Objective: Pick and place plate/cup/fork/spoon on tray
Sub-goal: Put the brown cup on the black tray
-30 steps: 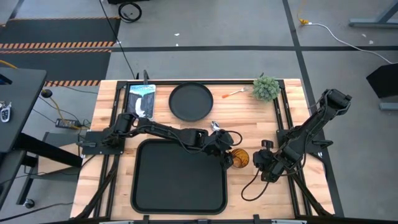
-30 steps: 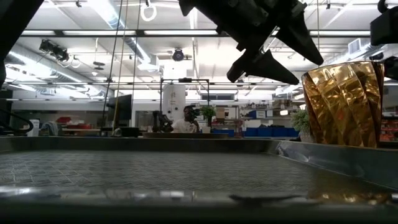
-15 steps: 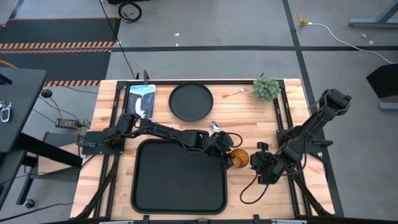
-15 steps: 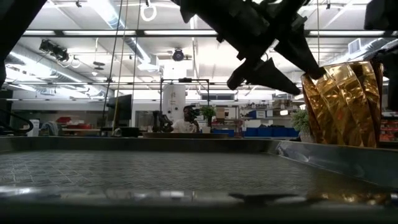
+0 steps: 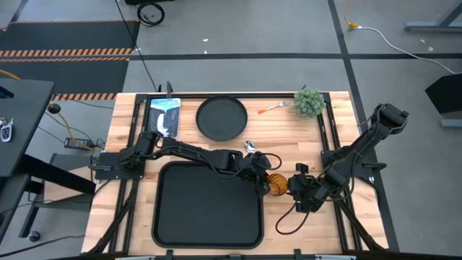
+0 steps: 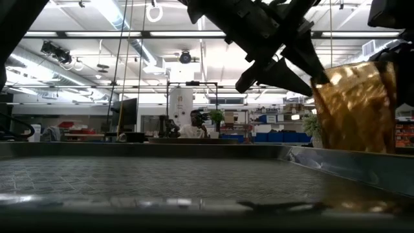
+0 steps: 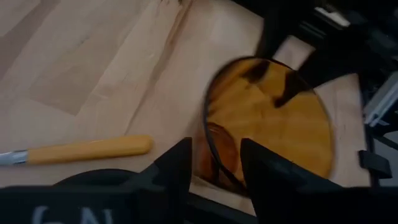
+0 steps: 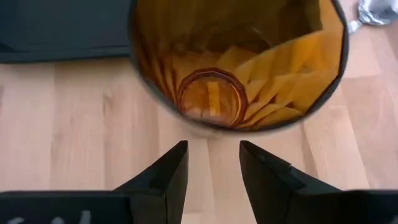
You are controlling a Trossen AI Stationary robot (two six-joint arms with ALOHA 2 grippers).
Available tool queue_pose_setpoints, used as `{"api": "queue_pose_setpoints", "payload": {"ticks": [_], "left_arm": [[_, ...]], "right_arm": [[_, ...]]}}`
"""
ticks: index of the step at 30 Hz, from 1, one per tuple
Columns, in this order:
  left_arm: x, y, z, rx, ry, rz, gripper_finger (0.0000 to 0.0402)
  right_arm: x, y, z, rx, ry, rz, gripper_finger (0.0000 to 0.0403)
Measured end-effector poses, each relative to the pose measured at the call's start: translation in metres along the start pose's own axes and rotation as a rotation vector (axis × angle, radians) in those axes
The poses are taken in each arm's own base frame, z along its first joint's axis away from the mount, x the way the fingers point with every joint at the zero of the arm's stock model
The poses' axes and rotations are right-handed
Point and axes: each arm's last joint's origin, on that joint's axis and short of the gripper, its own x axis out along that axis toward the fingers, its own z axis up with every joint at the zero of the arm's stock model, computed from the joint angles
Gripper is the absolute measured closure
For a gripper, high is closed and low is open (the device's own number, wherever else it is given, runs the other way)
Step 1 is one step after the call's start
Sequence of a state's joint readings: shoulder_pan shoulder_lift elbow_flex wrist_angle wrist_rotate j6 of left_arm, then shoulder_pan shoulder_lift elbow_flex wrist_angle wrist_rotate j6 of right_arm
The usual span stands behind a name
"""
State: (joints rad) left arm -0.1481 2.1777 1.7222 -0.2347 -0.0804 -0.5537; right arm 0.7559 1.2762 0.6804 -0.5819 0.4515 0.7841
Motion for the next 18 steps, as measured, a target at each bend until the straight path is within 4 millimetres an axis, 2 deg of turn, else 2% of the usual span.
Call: {"api": "queue_pose_setpoints", "payload": {"ticks": [9, 15, 18], "left_arm": [[0.0, 0.001, 0.0, 0.0, 0.002, 0.003, 0.0323], [0.0, 0.001, 0.0, 0.048, 0.003, 0.004, 0.0384], [0.0, 0.001, 0.0, 0.067, -0.011, 0.02, 0.0388]], "right_arm": [[-0.001, -0.006, -0.008, -0.004, 0.118, -0.023, 0.0252], [-0.002, -0.012, -0.015, 0.019, 0.189, -0.077, 0.0252], [-0.002, -0.012, -0.015, 0.02, 0.19, -0.077, 0.0252]]}}
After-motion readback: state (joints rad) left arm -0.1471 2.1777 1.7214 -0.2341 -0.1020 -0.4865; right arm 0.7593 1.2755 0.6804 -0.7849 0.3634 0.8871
